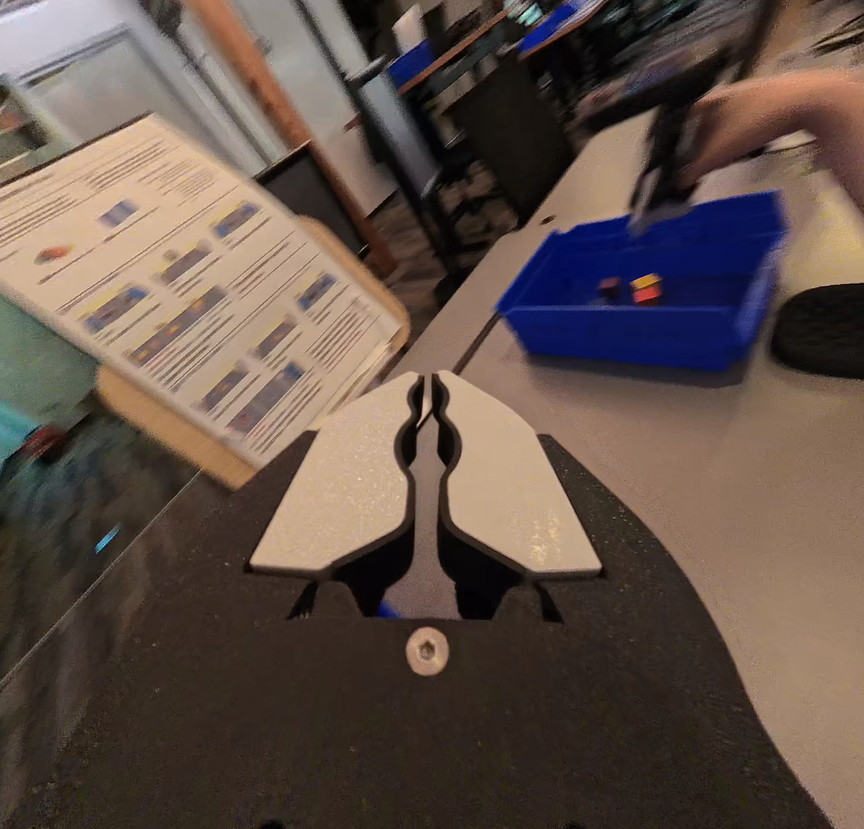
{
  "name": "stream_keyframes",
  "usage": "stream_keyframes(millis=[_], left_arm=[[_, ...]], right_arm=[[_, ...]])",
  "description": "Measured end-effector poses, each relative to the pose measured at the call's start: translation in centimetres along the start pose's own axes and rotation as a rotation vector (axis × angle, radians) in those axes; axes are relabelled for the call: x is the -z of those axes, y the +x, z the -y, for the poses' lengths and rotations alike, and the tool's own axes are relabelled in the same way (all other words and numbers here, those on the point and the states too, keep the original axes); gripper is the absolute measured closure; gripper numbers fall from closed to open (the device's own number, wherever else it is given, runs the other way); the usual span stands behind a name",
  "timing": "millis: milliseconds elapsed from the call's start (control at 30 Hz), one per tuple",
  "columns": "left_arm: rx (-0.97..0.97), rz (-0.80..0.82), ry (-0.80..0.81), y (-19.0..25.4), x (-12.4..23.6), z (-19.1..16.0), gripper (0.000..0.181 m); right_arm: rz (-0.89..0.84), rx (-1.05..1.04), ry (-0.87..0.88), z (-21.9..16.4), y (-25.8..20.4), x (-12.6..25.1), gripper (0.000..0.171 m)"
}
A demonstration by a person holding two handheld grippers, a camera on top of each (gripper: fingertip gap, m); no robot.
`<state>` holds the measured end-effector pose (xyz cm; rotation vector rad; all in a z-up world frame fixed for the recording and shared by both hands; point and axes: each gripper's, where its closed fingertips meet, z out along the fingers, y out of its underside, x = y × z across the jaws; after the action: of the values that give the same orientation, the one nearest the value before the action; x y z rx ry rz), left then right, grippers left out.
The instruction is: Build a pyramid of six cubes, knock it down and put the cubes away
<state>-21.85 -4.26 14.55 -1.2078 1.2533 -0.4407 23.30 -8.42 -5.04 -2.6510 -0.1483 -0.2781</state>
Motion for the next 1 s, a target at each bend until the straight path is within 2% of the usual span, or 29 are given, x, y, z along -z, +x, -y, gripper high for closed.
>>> stream_keyframes(millis=[100,200,300,400,467,567,667,767,933,1000], left_arm=[[0.056,0.35,-0.295,-7.5,3.1,-6.0,0.161],[0.203,0.629,-0.589,-13.4,8.3,-13.1,0.151],[0.362,0.695,-0.758,-15.5,11.8,-19.1,0.143],[0.509,0.731,-0.869,-16.4,14.8,-23.7,0.138],[0.608,0.719,-0.926,-16.2,15.9,-26.3,0.136],[0.783,0.601,-0.981,-14.8,15.2,-29.8,0.136],[0.919,0.531,-1.044,-13.8,14.3,-33.0,0.138],[0.977,0.491,-1.143,-12.7,14.3,-35.5,0.146],[1.072,0.378,-1.184,-10.6,13.3,-36.7,0.171],[1.08,0.328,-1.248,-9.4,13.0,-37.3,0.173]], right_arm=[[-0.072,-0.114,0.14,0.9,2.4,2.3,0.13],[-0.055,-0.198,0.046,-1.4,3.5,0.5,0.123],[-0.073,-0.226,-0.056,-3.5,4.9,-1.9,0.123],[0.029,-0.3,-0.109,-4.7,4.2,-3.7,0.126],[0.127,-0.332,-0.155,-5.5,3.0,-4.4,0.148],[0.24,-0.387,-0.21,-6.4,1.4,-5.0,0.159],[0.252,-0.385,-0.25,-7.1,1.2,-5.6,0.163],[0.25,-0.379,-0.257,-7.2,1.2,-5.6,0.163],[0.247,-0.371,-0.261,-7.2,1.2,-5.6,0.163],[0.247,-0.361,-0.263,-7.2,1.1,-5.6,0.163]])
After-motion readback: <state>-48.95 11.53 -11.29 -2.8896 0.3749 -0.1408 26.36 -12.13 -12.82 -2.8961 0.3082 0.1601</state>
